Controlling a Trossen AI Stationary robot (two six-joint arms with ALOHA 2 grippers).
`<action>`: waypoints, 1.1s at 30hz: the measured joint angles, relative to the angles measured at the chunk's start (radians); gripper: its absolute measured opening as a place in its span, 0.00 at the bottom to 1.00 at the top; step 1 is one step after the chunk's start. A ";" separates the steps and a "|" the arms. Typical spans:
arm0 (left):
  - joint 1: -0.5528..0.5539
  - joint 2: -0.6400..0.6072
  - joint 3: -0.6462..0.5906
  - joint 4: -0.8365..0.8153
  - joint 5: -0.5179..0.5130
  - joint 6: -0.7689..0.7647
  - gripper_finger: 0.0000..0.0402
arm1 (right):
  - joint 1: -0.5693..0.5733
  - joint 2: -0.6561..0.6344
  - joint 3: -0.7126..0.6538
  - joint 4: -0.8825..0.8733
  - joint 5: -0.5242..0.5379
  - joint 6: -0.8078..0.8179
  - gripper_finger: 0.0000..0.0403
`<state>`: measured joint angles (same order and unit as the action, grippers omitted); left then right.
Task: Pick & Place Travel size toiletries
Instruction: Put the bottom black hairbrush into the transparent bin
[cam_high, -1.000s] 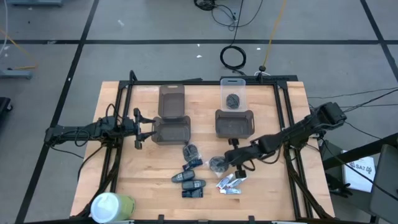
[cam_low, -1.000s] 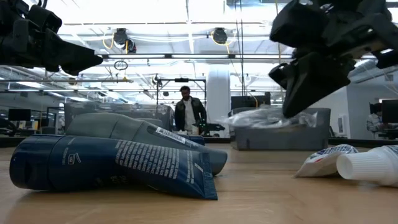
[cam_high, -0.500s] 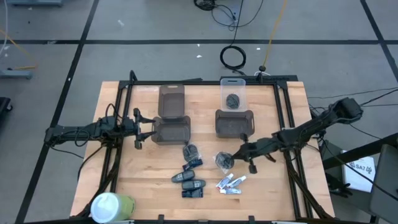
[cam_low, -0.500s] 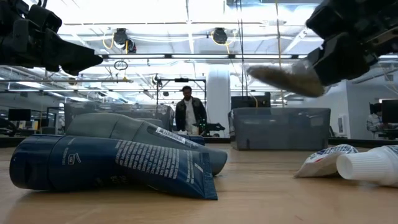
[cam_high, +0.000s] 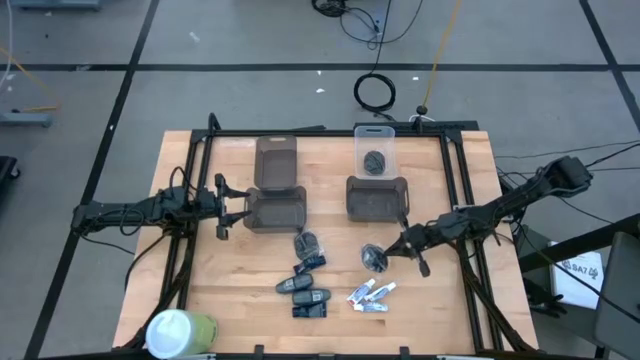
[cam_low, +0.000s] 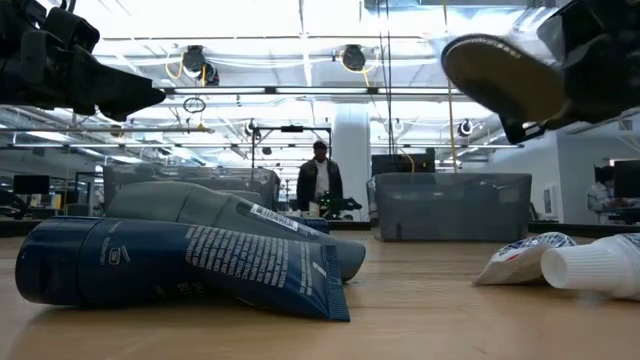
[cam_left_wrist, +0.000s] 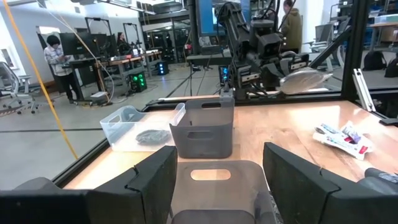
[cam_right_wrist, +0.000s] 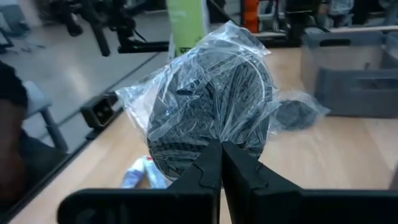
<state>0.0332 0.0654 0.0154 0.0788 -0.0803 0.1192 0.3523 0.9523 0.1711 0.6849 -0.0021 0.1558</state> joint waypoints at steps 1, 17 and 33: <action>0.000 0.000 0.000 0.000 0.000 0.000 0.58 | 0.000 -0.007 -0.002 0.000 -0.003 0.000 0.00; 0.000 0.000 0.000 0.000 0.000 0.000 0.58 | -0.022 -0.115 -0.002 -0.062 0.002 -0.066 0.00; 0.000 0.000 0.000 0.000 0.000 0.000 0.58 | -0.177 -0.251 -0.108 -0.012 0.002 -0.037 0.00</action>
<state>0.0332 0.0654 0.0153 0.0790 -0.0803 0.1192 0.1756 0.7014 0.0635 0.6733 -0.0006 0.1185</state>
